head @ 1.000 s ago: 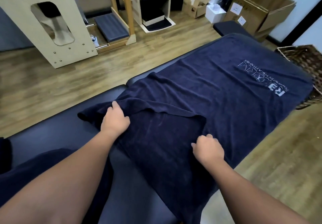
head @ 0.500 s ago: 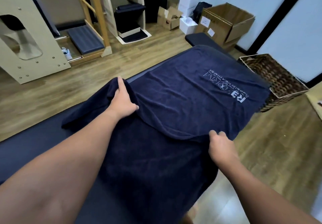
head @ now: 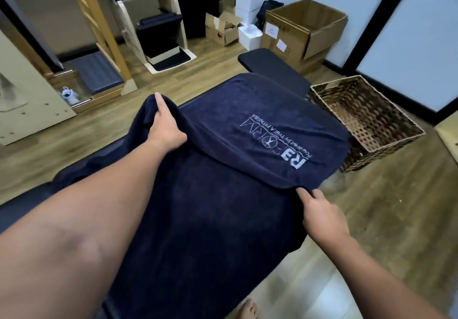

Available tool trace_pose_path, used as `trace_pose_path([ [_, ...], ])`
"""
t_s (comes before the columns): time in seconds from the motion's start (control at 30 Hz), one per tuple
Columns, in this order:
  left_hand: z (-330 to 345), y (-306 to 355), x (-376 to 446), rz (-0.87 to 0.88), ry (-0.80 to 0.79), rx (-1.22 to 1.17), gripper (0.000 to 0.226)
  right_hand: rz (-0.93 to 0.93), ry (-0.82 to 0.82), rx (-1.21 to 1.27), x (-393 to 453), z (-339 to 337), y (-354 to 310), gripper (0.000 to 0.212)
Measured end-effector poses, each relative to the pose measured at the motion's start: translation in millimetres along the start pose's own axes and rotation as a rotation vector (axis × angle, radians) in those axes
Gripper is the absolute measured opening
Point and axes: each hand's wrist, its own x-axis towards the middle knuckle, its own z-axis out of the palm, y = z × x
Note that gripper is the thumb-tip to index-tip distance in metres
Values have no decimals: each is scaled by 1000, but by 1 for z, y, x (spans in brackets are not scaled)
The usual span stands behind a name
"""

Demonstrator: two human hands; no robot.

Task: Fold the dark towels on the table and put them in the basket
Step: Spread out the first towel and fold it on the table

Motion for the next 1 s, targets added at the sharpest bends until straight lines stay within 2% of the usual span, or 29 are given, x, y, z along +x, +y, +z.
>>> trace_pose_path([
  [0.2, 49, 57, 48, 19, -16, -13, 128, 11, -13, -2, 57, -12, 51, 65],
  [0.43, 111, 112, 125, 129, -57, 28, 127, 88, -25, 37, 130, -28, 111, 64],
  [0.8, 183, 186, 194, 101, -122, 97, 128, 122, -42, 127, 201, -53, 181, 70],
  [0.87, 190, 198, 204, 113, -121, 106, 131, 143, -96, 141, 217, -50, 191, 63],
  [0.93, 199, 207, 209, 189, -240, 190, 134, 186, -196, 65, 233, -46, 199, 45],
  [1.0, 211, 213, 204, 261, -484, 396, 130, 186, -198, -103, 246, -42, 198, 34],
])
